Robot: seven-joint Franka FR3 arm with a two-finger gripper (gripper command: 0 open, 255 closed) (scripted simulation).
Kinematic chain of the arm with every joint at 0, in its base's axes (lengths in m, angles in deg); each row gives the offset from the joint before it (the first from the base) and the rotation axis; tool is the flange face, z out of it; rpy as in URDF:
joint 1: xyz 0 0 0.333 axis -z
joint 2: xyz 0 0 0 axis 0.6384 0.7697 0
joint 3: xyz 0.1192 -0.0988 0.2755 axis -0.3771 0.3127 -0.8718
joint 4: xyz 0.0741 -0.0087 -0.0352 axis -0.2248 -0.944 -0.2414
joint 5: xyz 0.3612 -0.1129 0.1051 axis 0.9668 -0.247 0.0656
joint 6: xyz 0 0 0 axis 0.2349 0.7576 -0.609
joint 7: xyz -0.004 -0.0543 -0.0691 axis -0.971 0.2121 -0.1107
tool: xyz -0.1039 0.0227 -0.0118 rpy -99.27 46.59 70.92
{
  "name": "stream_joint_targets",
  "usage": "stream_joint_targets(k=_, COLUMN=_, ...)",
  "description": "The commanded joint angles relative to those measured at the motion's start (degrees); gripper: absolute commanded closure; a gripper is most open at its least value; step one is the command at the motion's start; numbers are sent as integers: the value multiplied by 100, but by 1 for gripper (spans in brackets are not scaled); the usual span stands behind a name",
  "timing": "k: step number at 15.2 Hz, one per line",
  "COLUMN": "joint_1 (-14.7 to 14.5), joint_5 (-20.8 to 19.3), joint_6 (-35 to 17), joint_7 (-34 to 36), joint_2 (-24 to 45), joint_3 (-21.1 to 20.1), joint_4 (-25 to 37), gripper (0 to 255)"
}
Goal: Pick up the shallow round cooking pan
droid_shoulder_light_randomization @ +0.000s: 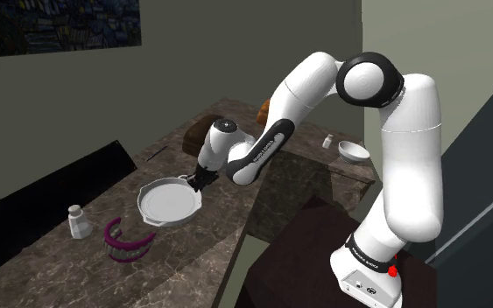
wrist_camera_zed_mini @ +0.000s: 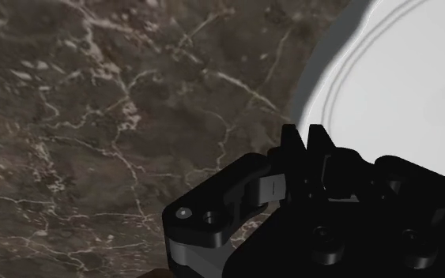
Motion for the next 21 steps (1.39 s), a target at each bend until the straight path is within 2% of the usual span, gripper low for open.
stream_joint_targets(k=1, joint_1=1, joint_5=0, joint_6=0, joint_7=1, joint_2=2, joint_3=2, joint_4=-1, gripper=255)
stream_joint_targets(k=4, joint_1=5, joint_5=3, joint_6=3, joint_7=-4, joint_2=2, joint_3=-1, joint_4=2, gripper=255)
stream_joint_targets(k=17, joint_1=528, joint_5=670, joint_6=721, joint_7=-631, joint_2=-891, joint_3=-671, joint_4=-204, gripper=255)
stream_joint_targets(k=21, joint_1=598, joint_5=801, joint_6=844, joint_7=-743, joint_2=-1031, joint_3=-766, joint_4=-217, gripper=255)
